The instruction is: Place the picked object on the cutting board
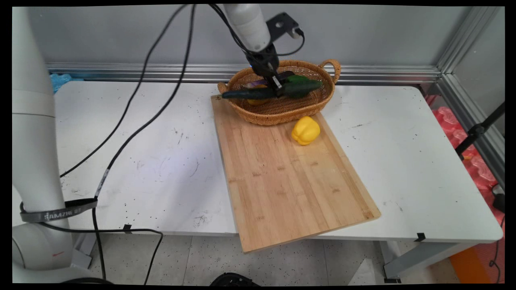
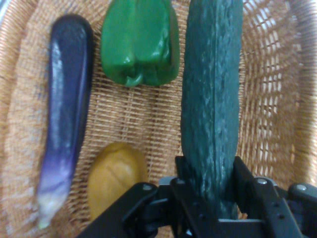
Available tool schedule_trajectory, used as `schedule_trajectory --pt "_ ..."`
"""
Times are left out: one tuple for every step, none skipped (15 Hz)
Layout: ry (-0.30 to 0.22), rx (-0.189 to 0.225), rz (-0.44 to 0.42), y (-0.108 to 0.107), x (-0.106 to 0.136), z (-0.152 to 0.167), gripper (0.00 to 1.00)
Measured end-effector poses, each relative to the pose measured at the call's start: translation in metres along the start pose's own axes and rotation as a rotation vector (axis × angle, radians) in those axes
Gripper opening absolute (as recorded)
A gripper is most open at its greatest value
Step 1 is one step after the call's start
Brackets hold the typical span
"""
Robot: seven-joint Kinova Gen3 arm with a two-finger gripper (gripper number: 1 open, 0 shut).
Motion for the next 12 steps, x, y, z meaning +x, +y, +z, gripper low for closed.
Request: schedule_trajectory --pt "0.006 0.002 0.005 0.0 -0.002 -0.008 0.0" --pt "0.015 0.002 0.014 0.001 -0.005 -0.02 0.0" --pt "0.021 0.003 0.019 0.001 -0.007 -0.028 0.0" --pt "0.031 -0.001 0.029 0.003 -0.01 -0.04 0.0" --pt "0.04 -0.005 0.037 0.004 -0.013 -0.05 0.0" --pt "0.05 -0.012 0.046 0.007 -0.015 -0.06 0.0" --pt "0.058 -0.019 0.054 0.009 -0.017 -0.067 0.0" --pt "0.073 -0.032 0.068 0.013 -0.021 -0.08 0.0" --pt "0.088 -0.048 0.083 0.018 -0.024 -0.093 0.0" --pt "0.101 -0.064 0.096 0.023 -0.027 -0.103 0.0" --pt "0.116 -0.085 0.112 0.03 -0.031 -0.114 0.0" --pt "0.129 -0.106 0.127 0.037 -0.035 -0.124 0.0"
